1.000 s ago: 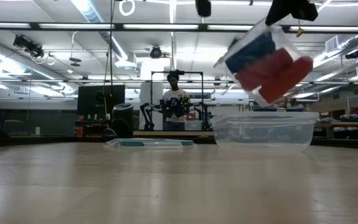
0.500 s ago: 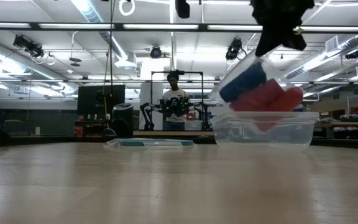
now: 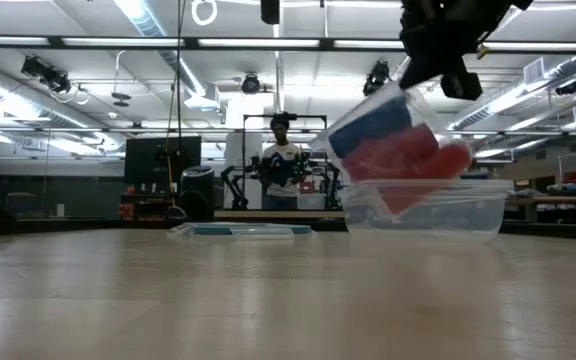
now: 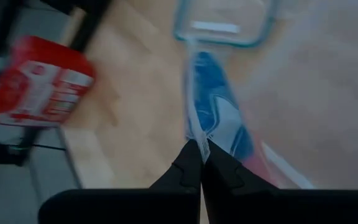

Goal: Roll bandage
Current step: Put the transparent zip bag into the tupperware

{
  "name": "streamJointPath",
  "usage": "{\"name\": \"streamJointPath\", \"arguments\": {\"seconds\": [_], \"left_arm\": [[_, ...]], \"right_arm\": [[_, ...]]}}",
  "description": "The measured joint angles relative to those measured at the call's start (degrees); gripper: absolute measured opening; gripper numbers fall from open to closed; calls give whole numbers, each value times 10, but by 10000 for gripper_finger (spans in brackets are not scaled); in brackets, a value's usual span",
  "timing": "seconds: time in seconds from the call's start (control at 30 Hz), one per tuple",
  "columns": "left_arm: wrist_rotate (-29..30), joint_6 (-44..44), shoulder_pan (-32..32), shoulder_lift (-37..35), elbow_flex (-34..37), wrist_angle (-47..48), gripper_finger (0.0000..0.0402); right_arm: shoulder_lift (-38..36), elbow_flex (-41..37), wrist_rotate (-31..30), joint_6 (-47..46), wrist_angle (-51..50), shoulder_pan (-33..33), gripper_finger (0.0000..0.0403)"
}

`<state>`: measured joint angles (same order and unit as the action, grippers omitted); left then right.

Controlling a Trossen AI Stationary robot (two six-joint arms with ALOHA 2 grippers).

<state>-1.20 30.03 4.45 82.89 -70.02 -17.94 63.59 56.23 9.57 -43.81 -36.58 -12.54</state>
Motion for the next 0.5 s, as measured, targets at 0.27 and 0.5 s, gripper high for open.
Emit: {"name": "streamJointPath", "arguments": {"seconds": [0.27,0.5], "left_arm": [[-1,-28,0,-21,0,32,80],[-11,-28,0,-24,0,37,80]], "right_arm": [[1,-71,8,21,-37,-39,0],[1,-92,-33,2,-51,-52,0]]}}
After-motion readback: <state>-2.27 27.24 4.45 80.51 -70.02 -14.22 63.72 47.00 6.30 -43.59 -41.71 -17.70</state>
